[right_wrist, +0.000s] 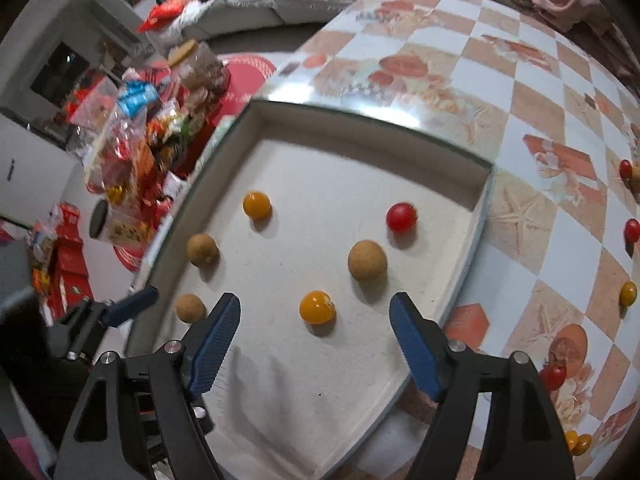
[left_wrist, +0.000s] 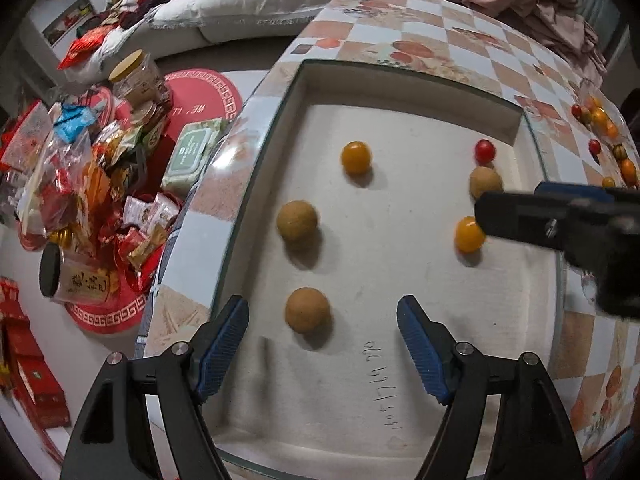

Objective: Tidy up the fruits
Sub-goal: 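Grasp a red cherry tomato with the left tool while the right grasps a yellow tomato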

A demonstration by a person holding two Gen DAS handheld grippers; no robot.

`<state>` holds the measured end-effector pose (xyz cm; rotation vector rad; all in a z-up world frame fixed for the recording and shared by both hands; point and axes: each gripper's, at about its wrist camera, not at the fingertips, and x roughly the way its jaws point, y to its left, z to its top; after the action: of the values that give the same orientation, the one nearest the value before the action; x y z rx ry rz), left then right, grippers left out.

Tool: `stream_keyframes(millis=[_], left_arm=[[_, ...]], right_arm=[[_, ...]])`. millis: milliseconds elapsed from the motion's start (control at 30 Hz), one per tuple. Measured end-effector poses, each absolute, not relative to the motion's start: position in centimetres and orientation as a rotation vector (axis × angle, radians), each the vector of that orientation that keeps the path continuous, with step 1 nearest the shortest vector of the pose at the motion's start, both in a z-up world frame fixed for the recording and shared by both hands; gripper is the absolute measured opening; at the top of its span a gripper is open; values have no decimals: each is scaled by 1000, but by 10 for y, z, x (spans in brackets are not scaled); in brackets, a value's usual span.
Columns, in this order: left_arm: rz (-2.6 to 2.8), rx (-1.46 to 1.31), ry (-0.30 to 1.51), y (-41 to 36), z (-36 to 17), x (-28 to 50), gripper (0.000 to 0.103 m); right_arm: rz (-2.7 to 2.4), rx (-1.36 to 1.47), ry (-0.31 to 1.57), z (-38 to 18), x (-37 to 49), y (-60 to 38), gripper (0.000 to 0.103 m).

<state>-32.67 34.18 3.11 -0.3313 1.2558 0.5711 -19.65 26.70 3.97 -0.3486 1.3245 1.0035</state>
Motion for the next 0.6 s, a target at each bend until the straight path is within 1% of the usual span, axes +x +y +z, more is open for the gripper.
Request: stream_keyframes(millis=[300, 600], left_arm=[[484, -254, 1237, 316, 50, -288, 78], [362, -178, 1197, 277, 71, -237, 78]], right_arm=[[899, -236, 1289, 64, -164, 218, 80], [704, -171, 1289, 66, -131, 129, 80]])
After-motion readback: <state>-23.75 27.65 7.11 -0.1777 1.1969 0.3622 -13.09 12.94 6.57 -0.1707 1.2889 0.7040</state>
